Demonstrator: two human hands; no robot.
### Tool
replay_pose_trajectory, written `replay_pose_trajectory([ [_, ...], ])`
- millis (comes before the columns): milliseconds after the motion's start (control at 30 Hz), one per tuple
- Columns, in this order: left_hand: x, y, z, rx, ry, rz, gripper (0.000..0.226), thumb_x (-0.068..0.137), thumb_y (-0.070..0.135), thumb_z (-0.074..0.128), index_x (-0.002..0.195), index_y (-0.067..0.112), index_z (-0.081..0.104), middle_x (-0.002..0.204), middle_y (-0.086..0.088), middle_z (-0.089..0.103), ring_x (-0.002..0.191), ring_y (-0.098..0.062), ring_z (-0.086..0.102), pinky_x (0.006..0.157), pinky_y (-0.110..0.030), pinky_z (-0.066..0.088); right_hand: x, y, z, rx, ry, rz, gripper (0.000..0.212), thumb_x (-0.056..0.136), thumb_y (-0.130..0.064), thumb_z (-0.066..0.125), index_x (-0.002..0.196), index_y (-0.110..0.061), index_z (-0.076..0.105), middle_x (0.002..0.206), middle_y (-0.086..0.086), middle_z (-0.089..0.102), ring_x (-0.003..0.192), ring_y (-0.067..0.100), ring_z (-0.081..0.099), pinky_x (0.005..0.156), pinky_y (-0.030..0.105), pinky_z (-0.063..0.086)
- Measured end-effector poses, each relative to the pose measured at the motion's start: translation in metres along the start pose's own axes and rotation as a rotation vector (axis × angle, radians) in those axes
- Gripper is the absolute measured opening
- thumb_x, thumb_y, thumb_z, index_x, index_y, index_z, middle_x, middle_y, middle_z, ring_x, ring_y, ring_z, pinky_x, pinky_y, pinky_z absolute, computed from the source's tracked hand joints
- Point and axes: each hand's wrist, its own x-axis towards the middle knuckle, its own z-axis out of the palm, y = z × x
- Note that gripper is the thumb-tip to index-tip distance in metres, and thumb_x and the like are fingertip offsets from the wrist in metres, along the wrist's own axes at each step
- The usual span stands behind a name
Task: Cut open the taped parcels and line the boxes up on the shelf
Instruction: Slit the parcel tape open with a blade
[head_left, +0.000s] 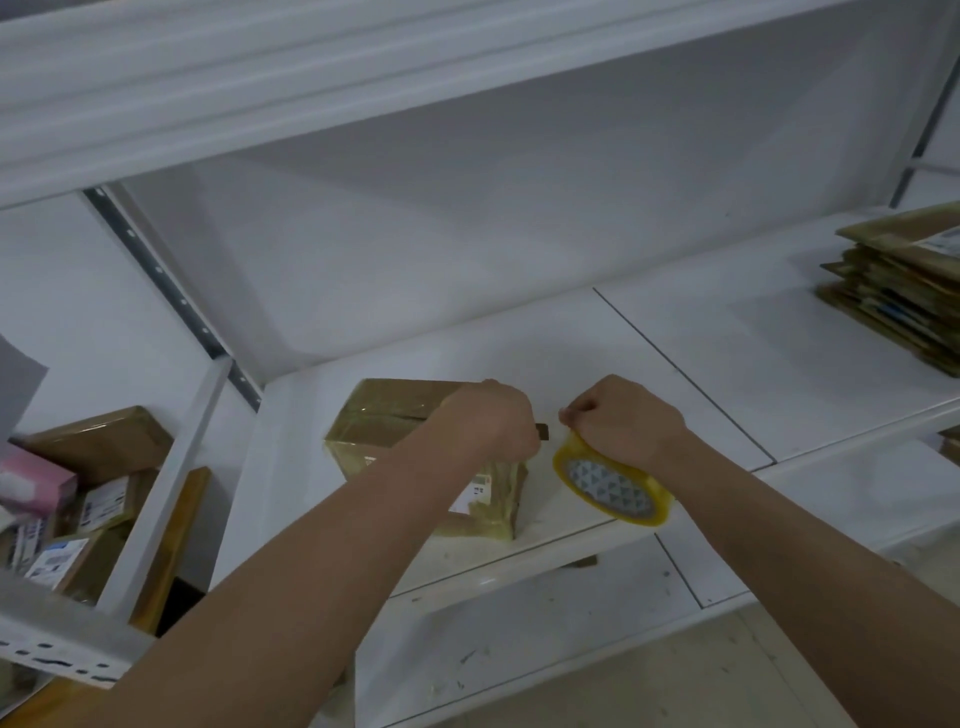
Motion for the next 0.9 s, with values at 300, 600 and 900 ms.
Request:
replay_pose_trajectory([
  [300,-0.009,-0.03,0.006,-0.49,0.24,0.029,0.041,0.103,0.044,0.037,0.081,0.011,0.049,0.08,-0.004,0.057,0.077,-0.021,0.054,0.059,-0.028,0.036,-0.001,0.014,0.002,0.126,-0.056,0.091,0.025,0.09,-0.045,0.061,0.09,-0.026,0.078,0.092,0.0,0.07,0.087,0.02,0.064,0.088,0.037,0.052],
  [600,0.008,-0.003,0.048,-0.355,0.487,-0.109,0.057,0.086,0.053,0.064,0.114,0.008,0.043,0.11,-0.011,0.056,0.101,-0.03,0.06,0.071,-0.032,0.04,0.005,0.016,0.015,0.236,-0.217,0.248,0.036,0.087,-0.03,0.072,0.093,0.006,0.072,0.076,0.02,0.07,0.052,0.024,0.061,0.058,0.028,0.051],
  [900,-0.004,-0.028,0.048,-0.424,0.446,-0.015,0.039,0.091,0.041,0.063,0.092,0.012,0.038,0.077,0.003,0.044,0.069,-0.016,0.049,0.052,-0.027,0.031,0.011,0.009,0.022,-0.09,-0.117,-0.017,0.023,0.092,-0.052,0.053,0.099,-0.044,0.073,0.12,-0.013,0.066,0.109,0.015,0.061,0.078,0.028,0.038],
])
